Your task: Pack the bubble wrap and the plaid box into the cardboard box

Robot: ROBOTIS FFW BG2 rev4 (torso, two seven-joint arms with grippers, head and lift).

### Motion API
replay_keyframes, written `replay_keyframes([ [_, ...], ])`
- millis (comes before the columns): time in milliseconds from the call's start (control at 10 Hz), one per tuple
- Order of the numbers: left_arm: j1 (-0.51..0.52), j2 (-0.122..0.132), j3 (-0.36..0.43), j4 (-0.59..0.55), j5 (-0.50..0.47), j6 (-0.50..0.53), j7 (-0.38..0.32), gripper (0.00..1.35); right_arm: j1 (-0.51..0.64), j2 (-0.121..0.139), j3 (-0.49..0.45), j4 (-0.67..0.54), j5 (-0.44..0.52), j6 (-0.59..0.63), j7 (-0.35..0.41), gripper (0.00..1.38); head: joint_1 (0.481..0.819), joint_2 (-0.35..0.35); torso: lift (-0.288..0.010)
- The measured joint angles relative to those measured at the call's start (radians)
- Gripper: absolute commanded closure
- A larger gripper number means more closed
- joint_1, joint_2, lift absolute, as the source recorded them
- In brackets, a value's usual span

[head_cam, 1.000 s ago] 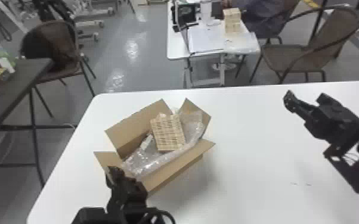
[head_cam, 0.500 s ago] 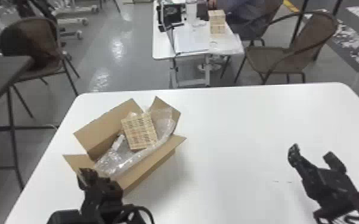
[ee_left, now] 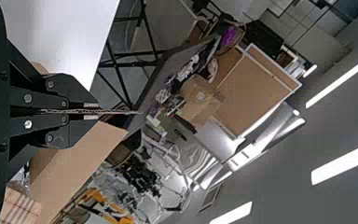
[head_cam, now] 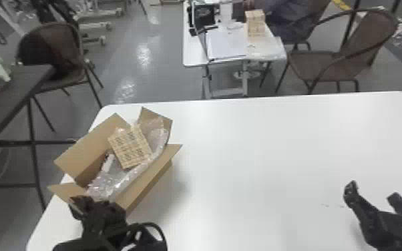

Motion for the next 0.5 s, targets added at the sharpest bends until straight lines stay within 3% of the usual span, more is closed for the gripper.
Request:
replay_keyframes([
  [200,0.006,-0.025,0.068,0.025,-0.033,-0.038,0.062,1.22,0.003,0.000,0.001,0.008,0.002,0.000,0.000,0.25,0.695,0.241,-0.101],
  [500,-0.009,-0.027,0.067,0.047,-0.115,-0.087,0.203,1.22,0.006,0.000,0.001,0.016,0.004,0.003,0.000,0.25,0.695,0.253,-0.101],
])
